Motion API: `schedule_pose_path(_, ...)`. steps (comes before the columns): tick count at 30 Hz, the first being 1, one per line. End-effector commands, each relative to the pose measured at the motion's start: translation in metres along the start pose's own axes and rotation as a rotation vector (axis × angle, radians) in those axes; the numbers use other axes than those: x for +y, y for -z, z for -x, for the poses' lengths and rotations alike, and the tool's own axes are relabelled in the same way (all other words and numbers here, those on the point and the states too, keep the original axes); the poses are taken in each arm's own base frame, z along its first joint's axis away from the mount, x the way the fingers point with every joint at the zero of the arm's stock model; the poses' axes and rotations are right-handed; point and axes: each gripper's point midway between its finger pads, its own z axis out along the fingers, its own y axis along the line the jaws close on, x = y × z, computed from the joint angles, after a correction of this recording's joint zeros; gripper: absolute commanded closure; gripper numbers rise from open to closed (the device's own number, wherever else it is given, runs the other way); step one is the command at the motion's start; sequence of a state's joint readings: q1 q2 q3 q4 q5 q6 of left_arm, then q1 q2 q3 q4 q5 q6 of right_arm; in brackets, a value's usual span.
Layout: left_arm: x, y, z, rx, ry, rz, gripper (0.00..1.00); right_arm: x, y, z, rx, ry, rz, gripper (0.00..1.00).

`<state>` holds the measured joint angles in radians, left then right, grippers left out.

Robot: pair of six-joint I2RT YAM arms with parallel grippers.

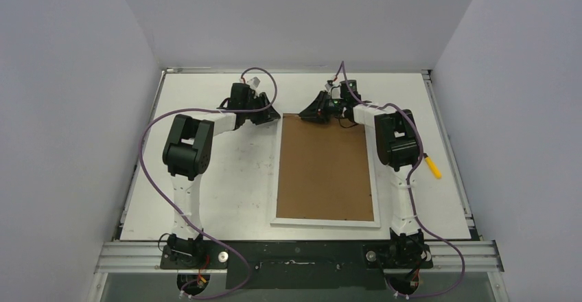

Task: Take the photo out of the frame
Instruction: Release the photo frame item from the photo frame.

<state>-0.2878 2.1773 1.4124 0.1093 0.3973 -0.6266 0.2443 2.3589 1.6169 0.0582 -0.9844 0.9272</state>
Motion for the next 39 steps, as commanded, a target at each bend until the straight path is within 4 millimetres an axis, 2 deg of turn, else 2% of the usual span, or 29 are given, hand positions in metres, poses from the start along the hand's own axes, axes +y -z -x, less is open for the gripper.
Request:
schedule_pose_path(1,-0.014,0.000,0.003,-0.010,-0.024,-0.057,0.60,0.011,0.019,0.012,-0.059,0.026,-0.043,0.95)
schedule_pose_path(6,-0.017,0.002,0.002,-0.007,-0.034,-0.070,0.57,0.016,0.026,0.020,-0.086,0.054,-0.060,0.95)
schedule_pose_path(8,-0.018,0.003,0.000,0.000,-0.034,-0.072,0.58,0.012,0.029,0.018,-0.083,0.046,-0.069,0.95)
schedule_pose_path(12,-0.019,0.004,-0.009,0.015,-0.047,-0.066,0.55,0.006,0.034,0.016,-0.089,0.046,-0.080,0.95)
schedule_pose_path(19,-0.020,0.002,-0.017,0.035,-0.077,-0.044,0.53,-0.010,0.036,0.003,-0.070,0.025,-0.098,0.95)
schedule_pose_path(24,-0.034,-0.002,-0.024,0.050,-0.138,-0.051,0.50,-0.016,0.035,-0.001,-0.066,0.014,-0.098,0.95)
schedule_pose_path(27,-0.036,-0.005,-0.028,0.062,-0.180,-0.012,0.50,-0.017,0.034,-0.002,-0.064,0.011,-0.097,0.95)
schedule_pose_path(30,-0.019,-0.006,-0.034,0.087,-0.205,0.111,0.61,-0.016,0.035,-0.001,-0.064,0.012,-0.096,0.95)
schedule_pose_path(32,-0.012,-0.007,-0.036,0.097,-0.232,0.170,0.64,-0.016,0.035,-0.002,-0.065,0.013,-0.096,0.95)
schedule_pose_path(36,-0.005,-0.009,-0.044,0.118,-0.266,0.227,0.68,-0.012,0.038,0.000,-0.074,0.019,-0.096,0.95)
schedule_pose_path(39,0.001,-0.006,-0.045,0.114,-0.254,0.250,0.78,-0.011,0.047,0.006,-0.100,0.018,-0.099,0.95)
